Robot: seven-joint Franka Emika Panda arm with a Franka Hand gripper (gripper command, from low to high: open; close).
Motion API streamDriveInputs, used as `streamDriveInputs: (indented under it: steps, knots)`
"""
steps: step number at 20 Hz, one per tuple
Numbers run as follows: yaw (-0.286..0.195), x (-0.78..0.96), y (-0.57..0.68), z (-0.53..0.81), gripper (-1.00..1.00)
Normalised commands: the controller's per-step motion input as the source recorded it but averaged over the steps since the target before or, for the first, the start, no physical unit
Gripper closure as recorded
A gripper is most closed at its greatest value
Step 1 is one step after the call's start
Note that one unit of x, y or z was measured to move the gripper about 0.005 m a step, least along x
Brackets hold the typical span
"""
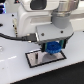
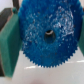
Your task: Insert the blue gear onto the right peg, followed by the red gear
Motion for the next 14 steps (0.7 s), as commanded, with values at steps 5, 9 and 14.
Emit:
streamDriveInputs:
  steps: [5,9,14]
  knots:
    - [0.000,0.18,0.00,0.25,1.00]
    - [0.000,0.07,-0.02,0.03,1.00]
    - [0.000,0.12,0.00,0.01,1.00]
